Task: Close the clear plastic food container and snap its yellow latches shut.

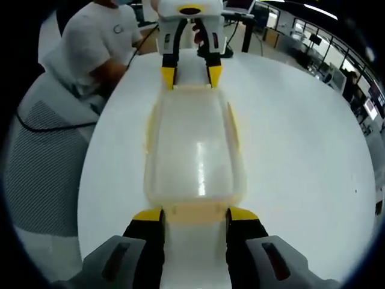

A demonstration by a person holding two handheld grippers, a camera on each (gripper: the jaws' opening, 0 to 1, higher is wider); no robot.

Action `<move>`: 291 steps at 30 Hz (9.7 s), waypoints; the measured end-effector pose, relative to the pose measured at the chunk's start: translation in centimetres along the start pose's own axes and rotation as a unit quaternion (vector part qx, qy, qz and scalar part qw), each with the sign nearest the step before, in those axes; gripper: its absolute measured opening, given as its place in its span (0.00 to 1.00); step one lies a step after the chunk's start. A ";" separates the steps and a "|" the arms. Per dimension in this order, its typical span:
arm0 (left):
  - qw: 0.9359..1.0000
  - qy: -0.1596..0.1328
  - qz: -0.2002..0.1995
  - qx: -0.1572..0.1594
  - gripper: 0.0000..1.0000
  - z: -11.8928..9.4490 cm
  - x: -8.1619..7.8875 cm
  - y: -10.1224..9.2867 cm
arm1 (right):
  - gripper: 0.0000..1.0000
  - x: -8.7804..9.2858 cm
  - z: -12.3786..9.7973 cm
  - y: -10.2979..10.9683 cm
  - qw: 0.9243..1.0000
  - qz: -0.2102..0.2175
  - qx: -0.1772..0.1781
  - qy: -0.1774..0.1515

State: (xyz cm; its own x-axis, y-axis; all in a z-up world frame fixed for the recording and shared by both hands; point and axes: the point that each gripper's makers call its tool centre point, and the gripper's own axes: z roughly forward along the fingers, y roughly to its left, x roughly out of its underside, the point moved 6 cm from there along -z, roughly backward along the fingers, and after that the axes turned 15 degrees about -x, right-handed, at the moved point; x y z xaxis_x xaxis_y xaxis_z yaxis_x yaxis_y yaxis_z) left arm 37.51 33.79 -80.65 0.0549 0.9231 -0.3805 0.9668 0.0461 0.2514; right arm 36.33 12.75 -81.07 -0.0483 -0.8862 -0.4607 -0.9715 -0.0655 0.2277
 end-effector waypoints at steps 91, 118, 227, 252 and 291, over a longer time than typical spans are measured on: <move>0.998 -0.027 0.007 -0.051 0.38 -6.6 -4.3 2.2 | 0.37 -2.4 -8.1 1.4 0.999 -0.027 0.025 -0.022; 0.999 -0.032 -0.003 -0.039 0.38 -5.2 -7.7 1.7 | 0.37 1.0 -10.0 2.2 0.999 -0.014 0.023 -0.022; 0.999 -0.039 0.006 -0.025 0.38 3.2 -24.5 0.4 | 0.37 18.1 -17.0 3.6 1.000 0.015 0.019 -0.001; 0.999 -0.045 0.007 -0.022 0.38 4.3 -27.1 -0.1 | 0.37 20.7 -18.1 4.3 0.999 0.024 0.021 0.005; 1.000 -0.028 -0.001 -0.008 0.38 5.0 -27.1 -0.5 | 0.38 21.3 -17.3 4.1 1.000 0.019 0.019 0.005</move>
State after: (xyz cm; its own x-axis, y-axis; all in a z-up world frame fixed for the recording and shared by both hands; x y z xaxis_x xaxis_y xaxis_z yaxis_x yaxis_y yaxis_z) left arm 36.76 6.83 -74.89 0.0669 0.9005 -0.4298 0.9629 0.0546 0.2642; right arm 35.30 -14.37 -75.14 -0.0839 -0.8924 -0.4434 -0.9770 -0.0139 0.2129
